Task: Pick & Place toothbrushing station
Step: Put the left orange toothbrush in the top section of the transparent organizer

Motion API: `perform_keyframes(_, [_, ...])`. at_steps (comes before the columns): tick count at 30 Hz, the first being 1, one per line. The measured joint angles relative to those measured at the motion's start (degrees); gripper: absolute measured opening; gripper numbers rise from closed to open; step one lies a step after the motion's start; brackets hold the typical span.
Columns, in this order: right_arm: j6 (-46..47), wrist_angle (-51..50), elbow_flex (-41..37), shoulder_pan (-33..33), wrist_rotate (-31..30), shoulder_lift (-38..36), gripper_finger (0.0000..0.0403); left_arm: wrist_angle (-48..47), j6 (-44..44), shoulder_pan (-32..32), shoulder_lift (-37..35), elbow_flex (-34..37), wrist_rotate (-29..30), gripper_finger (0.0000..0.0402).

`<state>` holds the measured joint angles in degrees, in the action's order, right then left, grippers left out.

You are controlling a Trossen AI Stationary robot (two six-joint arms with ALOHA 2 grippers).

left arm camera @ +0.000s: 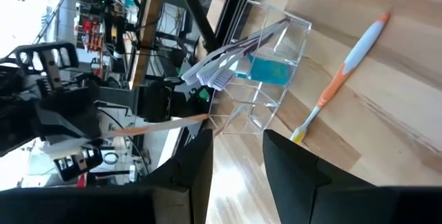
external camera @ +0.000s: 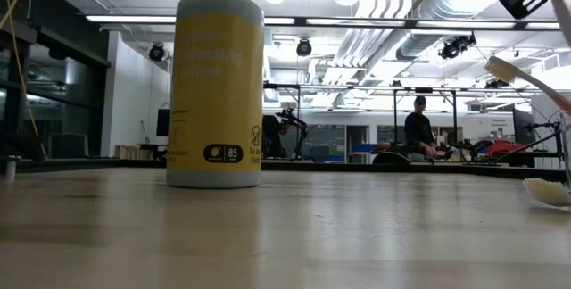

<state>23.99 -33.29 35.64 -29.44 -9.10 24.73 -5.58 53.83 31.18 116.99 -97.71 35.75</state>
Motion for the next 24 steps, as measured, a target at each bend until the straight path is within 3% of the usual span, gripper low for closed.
perform_keyframes(10, [4.9, 2.1, -7.9, -3.3, -4.4, -1.0, 0.0005, 0.0, -1.4, 0.0, 0.1, 0.0, -0.2, 0.0120])
perform_keyframes(24, [15.7, 2.6, -14.4, -4.9, -5.6, -1.1, 0.0006, 0.0, -1.4, 0.0, 0.1, 0.0, -0.2, 0.0120])
